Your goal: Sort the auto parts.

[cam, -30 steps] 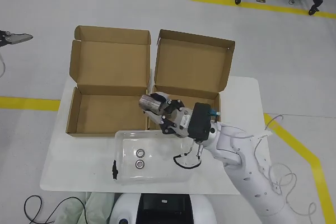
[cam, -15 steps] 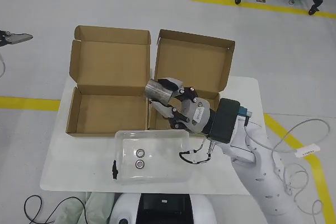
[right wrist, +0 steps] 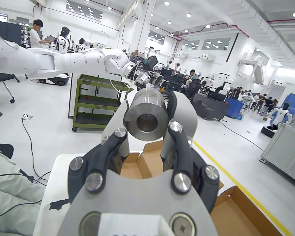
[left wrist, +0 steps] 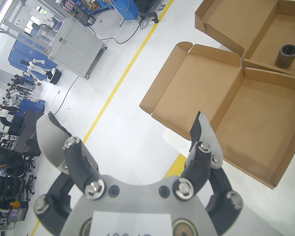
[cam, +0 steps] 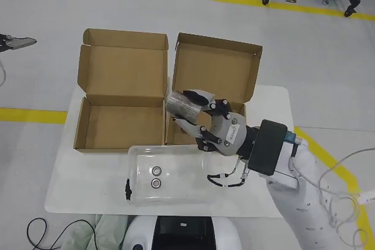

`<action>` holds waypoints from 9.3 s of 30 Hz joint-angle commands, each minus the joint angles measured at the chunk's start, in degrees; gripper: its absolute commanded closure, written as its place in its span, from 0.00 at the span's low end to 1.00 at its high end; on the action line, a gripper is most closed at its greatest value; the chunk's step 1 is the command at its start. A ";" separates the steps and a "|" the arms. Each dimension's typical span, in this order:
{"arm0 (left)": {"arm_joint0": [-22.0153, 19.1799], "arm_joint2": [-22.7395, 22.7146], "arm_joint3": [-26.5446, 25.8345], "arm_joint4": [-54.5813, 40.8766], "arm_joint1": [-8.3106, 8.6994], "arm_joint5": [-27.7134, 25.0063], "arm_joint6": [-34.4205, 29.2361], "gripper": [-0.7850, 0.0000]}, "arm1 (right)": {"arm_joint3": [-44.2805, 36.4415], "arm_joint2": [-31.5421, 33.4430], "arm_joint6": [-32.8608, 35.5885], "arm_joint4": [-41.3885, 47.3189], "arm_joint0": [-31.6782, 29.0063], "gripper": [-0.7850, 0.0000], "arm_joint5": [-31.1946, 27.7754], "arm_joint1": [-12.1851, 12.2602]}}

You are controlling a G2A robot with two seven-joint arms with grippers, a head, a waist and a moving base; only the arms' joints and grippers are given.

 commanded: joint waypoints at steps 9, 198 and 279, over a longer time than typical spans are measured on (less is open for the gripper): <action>0.00 0.00 0.00 0.00 0.00 0.00 0.00 0.00 | 2.96 -4.31 5.20 -3.25 1.12 1.00 2.42 -0.26; 0.00 0.00 0.00 0.00 0.00 0.00 0.00 0.00 | 19.20 -14.95 44.24 10.25 0.22 0.36 13.66 -2.58; 0.00 0.00 0.00 0.00 0.00 0.00 0.00 0.00 | 41.75 -38.24 56.82 -1.73 15.13 1.00 27.10 -14.87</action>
